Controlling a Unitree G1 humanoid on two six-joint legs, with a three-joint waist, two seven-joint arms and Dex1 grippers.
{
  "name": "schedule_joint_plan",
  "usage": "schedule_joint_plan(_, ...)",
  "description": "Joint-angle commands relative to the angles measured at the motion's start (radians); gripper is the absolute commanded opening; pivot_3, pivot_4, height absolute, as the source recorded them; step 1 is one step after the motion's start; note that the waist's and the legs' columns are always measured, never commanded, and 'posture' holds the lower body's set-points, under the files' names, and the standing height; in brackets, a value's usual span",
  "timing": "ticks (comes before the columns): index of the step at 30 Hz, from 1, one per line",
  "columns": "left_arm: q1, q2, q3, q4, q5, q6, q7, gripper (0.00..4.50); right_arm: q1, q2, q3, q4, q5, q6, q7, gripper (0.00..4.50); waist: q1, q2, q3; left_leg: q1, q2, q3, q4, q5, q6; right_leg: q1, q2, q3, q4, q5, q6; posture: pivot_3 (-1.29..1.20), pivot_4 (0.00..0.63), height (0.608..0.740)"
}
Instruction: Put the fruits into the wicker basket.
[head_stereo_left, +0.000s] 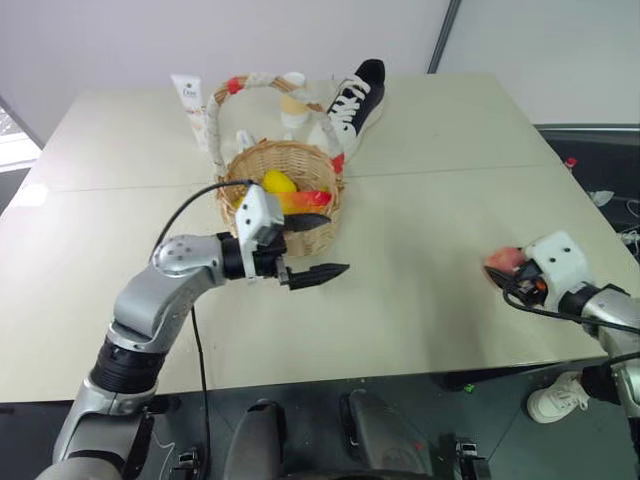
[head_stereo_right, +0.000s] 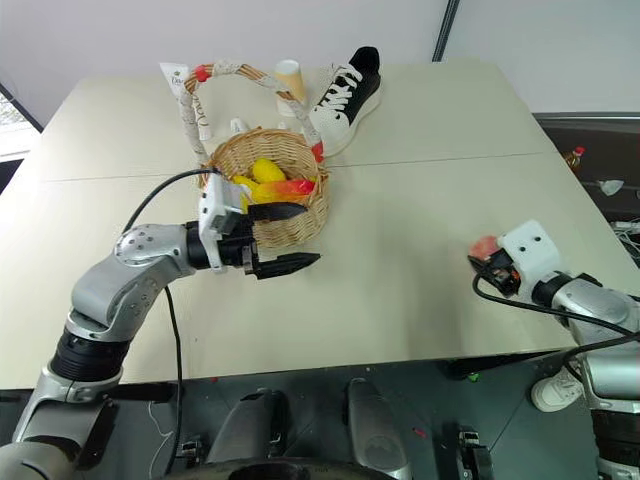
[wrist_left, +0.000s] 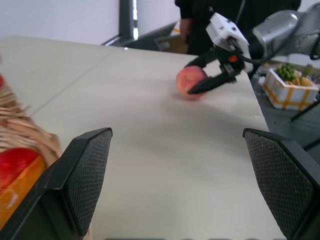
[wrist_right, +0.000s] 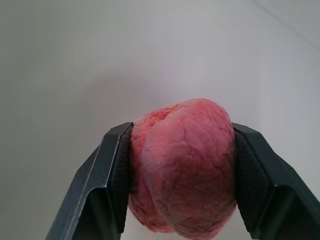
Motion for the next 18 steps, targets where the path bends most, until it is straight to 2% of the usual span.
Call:
schedule_joint_plan(1, 0.011, 0.035, 0.133, -0.021, -0.065, 0.015, 0.025, 4.50, -0.095, -0.004, 0.031, -0.185, 0.095, 0.043, 0.036, 2.18, -0.003, 0.000, 0.000, 0.000, 0.001, -0.001, 0.000, 0.000, 0.000, 0.000, 0.000, 0.000, 0.001, 0.000, 0.000, 0.00, 0.150, 0.740)
schedule_joint_plan(6, 0.096, 0.135, 0.312, 0.020, -0.099, 0.027, 0.038, 4.50, -0.411, 0.195, 0.276, -0.273, 0.156, 0.130, -0.032, 2.18, -0.014, 0.000, 0.000, 0.001, 0.003, -0.002, 0.000, 0.000, 0.000, 0.000, 0.003, -0.001, 0.001, 0.000, -0.001, 0.00, 0.150, 0.740)
schedule_joint_plan(10, 0.174, 0.183, 0.394, 0.010, -0.092, 0.016, 0.056, 4.50, -0.635, 0.438, 0.499, -0.124, 0.038, 0.114, -0.135, 2.18, -0.015, 0.000, 0.000, -0.002, 0.002, -0.003, -0.001, 0.000, 0.000, -0.002, 0.000, -0.002, 0.002, 0.000, -0.001, 0.00, 0.150, 0.740)
schedule_joint_plan(13, 0.198, 0.182, 0.415, -0.018, -0.103, 0.017, 0.081, 4.50, -0.726, 0.557, 0.552, 0.032, -0.041, 0.092, -0.223, 2.18, 0.001, -0.002, -0.001, -0.003, 0.002, -0.003, 0.000, 0.000, -0.001, -0.003, -0.003, -0.003, 0.001, 0.000, -0.001, 0.00, 0.150, 0.740)
schedule_joint_plan(18, 0.224, 0.175, 0.420, -0.054, -0.106, 0.017, 0.108, 4.50, -0.829, 0.673, 0.574, 0.312, -0.129, -0.015, -0.292, 2.18, 0.010, -0.003, -0.001, -0.004, -0.002, -0.002, 0.000, 0.001, -0.002, -0.003, -0.011, -0.003, 0.000, 0.001, 0.000, 0.00, 0.150, 0.740)
